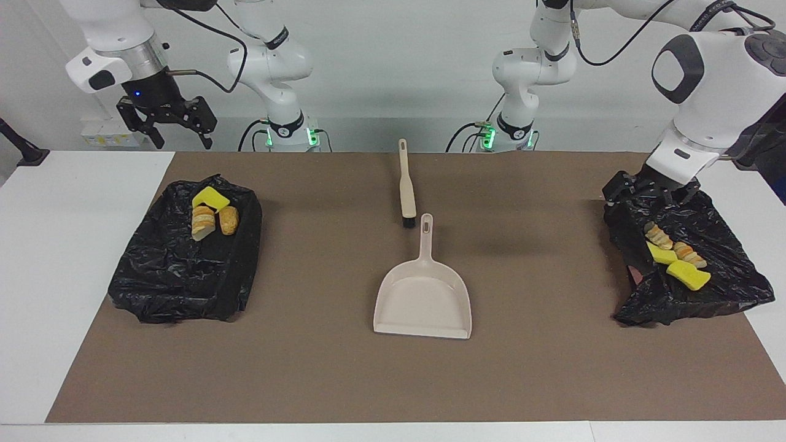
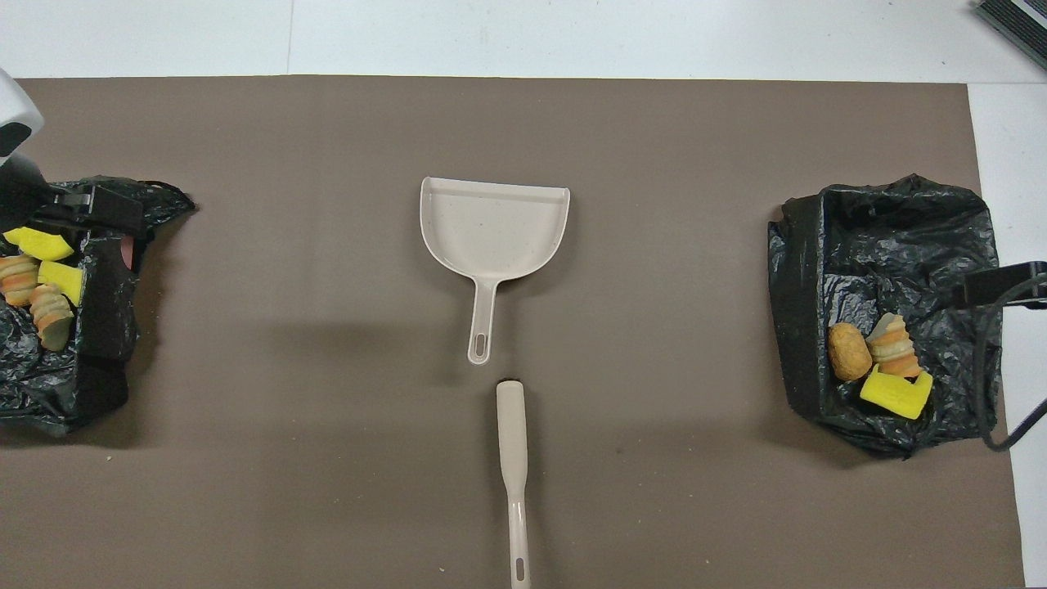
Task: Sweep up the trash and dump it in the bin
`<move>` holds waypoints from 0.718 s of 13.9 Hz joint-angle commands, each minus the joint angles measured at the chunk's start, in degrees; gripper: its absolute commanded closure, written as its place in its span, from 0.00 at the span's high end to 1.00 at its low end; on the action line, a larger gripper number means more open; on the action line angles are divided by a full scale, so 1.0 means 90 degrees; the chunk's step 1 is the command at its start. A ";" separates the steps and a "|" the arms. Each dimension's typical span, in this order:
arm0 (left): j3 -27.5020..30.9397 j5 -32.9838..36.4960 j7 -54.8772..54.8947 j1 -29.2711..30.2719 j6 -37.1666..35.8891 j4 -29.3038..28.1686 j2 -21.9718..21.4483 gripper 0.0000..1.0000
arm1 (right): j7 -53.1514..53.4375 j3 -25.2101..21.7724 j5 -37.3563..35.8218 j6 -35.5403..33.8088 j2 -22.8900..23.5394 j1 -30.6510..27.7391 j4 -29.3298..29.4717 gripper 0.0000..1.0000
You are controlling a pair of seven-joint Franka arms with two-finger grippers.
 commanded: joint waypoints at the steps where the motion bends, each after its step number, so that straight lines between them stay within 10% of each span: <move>1: 0.0017 0.0122 0.0055 -0.0017 0.0032 -0.0730 -0.0729 1.00 | -0.0187 0.0016 -0.0008 0.0106 -0.0137 -0.0052 -0.0152 1.00; 10: 0.0007 0.0141 0.0123 -0.0047 -0.0759 -0.0908 -0.1220 1.00 | -0.0187 0.0016 -0.0008 0.0106 -0.0147 -0.0052 -0.0161 1.00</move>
